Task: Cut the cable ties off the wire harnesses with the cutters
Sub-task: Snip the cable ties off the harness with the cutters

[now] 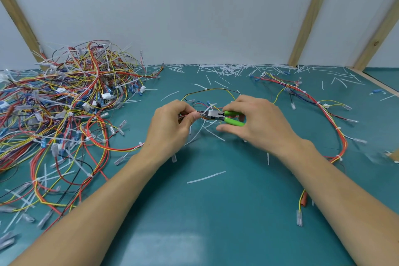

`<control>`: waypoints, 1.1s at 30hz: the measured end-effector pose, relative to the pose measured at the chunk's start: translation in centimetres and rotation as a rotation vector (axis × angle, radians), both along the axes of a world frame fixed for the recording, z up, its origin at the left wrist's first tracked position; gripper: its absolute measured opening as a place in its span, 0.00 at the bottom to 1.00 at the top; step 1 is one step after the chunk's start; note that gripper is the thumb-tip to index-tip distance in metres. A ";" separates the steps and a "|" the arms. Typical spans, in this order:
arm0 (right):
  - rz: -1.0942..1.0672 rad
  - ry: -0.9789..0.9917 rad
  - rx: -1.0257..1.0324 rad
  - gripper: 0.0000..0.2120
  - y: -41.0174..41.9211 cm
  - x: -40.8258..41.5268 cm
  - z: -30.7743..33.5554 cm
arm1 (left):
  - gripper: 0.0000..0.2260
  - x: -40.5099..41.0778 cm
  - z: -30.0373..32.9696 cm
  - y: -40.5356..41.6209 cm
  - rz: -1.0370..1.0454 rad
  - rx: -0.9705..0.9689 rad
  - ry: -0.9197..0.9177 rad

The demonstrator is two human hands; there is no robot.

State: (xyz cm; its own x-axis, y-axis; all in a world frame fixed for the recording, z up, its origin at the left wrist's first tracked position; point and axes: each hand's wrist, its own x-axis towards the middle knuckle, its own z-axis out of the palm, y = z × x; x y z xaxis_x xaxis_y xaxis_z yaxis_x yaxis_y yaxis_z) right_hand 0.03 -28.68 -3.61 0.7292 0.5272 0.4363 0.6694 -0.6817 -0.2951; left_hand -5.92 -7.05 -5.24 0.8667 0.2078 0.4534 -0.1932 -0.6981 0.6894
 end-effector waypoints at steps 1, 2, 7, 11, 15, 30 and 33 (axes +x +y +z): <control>0.001 0.001 0.000 0.19 0.0 0.0 0.0 | 0.04 0.1 -0.1 0.0 0.001 0.018 -0.001; 0.004 0.009 0.001 0.20 0.0 0.0 0.0 | 0.03 0.2 -0.2 0.1 0.001 0.035 -0.003; 0.023 0.111 -0.048 0.30 0.1 0.1 0.3 | 0.03 0.4 -0.7 0.3 0.004 0.078 -0.024; 0.012 0.205 -0.024 0.32 0.0 -0.1 0.2 | 0.03 0.4 -0.7 0.3 -0.014 0.108 -0.039; 0.004 0.216 -0.006 0.31 0.1 -0.3 0.4 | 0.03 0.3 -0.7 0.3 -0.024 0.124 -0.070; -0.016 0.238 0.033 0.32 0.2 -0.7 0.8 | 0.03 0.3 -0.9 0.3 -0.062 0.097 -0.132; -0.022 0.240 0.027 0.33 0.3 -0.7 0.7 | 0.03 0.4 -0.9 0.3 -0.067 0.093 -0.139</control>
